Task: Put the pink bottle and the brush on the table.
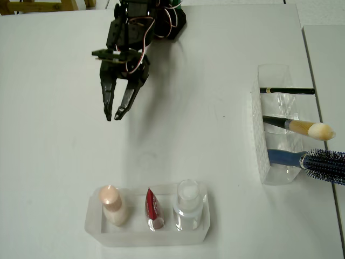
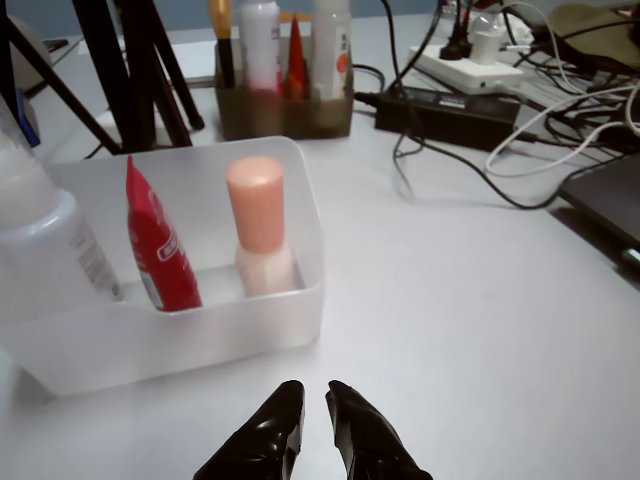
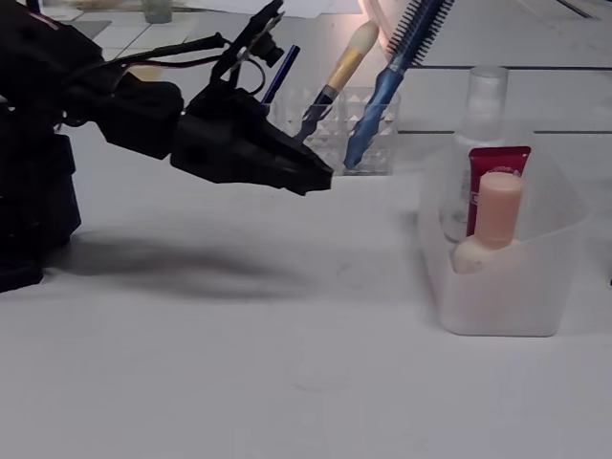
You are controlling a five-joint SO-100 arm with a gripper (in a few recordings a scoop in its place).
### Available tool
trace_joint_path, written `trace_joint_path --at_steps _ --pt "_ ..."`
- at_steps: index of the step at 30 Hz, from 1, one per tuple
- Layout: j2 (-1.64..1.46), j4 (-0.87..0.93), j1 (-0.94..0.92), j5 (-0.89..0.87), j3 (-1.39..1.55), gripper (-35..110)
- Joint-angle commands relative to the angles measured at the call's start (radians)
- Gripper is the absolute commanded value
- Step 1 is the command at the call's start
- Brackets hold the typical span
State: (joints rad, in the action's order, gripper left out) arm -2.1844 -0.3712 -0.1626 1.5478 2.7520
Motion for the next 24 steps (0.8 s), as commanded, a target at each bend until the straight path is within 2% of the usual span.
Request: trace_joint_path --at_steps 1,9,24 --pt "0.071 -0.067 0.002 0.025 -0.084 0" --pt "0.276 -0.156 0.002 0.057 -0.222 0" --pt "0.549 -0.144 0.000 0.064 -0.518 18"
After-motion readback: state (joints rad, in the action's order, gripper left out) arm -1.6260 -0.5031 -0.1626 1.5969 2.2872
